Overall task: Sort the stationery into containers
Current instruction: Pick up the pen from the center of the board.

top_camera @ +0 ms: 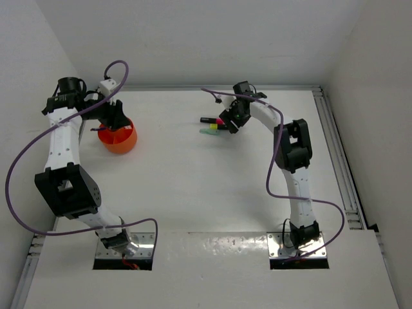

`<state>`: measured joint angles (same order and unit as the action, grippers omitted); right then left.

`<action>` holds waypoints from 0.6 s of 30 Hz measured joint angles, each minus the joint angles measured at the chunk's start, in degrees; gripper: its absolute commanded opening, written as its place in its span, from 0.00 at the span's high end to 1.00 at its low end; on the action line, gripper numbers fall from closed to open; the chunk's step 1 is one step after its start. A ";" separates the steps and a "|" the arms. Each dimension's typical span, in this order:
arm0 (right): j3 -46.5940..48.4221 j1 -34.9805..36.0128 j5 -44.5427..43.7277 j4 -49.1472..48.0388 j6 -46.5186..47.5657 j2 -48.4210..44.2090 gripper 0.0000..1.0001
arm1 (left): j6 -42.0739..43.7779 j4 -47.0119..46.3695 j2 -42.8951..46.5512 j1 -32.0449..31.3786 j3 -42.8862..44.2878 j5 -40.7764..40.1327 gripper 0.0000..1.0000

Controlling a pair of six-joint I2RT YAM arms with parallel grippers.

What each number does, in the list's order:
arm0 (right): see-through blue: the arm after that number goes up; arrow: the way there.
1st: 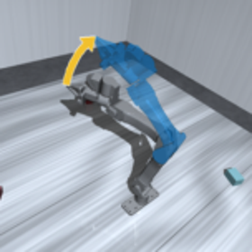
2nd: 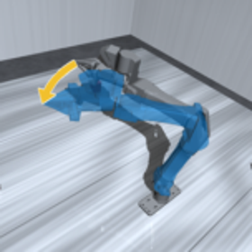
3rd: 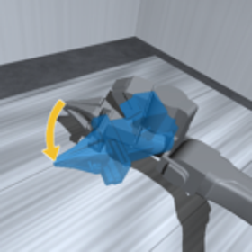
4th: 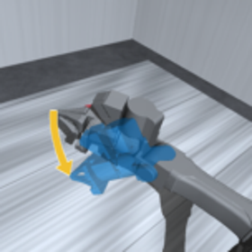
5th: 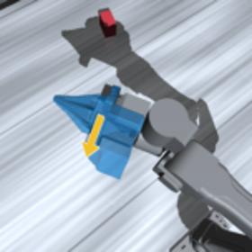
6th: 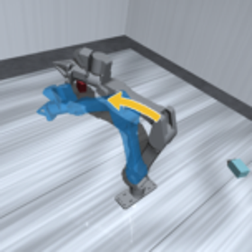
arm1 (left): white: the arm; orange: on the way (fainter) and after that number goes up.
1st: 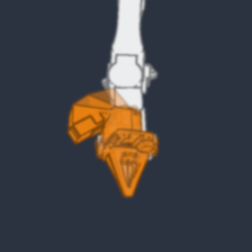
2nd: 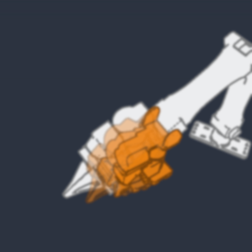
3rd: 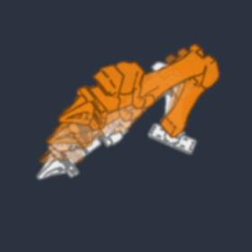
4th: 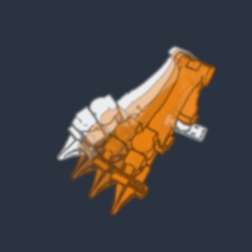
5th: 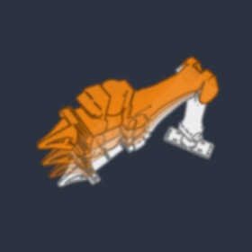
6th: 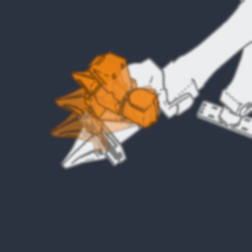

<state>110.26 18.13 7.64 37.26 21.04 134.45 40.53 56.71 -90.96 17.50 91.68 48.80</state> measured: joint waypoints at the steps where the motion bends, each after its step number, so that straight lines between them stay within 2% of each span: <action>1: 0.42 -0.04 0.00 -0.24 0.66 0.48 0.34 | -0.02 0.00 -0.09 -0.11 -0.02 0.04 0.46; 6: 3.43 -0.44 1.05 -1.73 2.91 2.49 0.34 | -0.02 -0.07 -0.11 -0.55 -0.48 0.33 0.46; 14: 7.65 -0.22 4.79 -2.03 5.51 6.91 0.51 | -0.09 -0.04 -0.11 -0.61 -1.14 0.31 0.45; 18: 8.44 0.26 6.12 -1.44 7.17 8.04 0.55 | -0.31 -0.11 -0.13 -0.59 -1.14 0.31 0.45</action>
<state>118.69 18.39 13.76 35.81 28.21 142.50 40.23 56.60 -91.09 16.91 90.54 49.10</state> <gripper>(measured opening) 0.468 0.545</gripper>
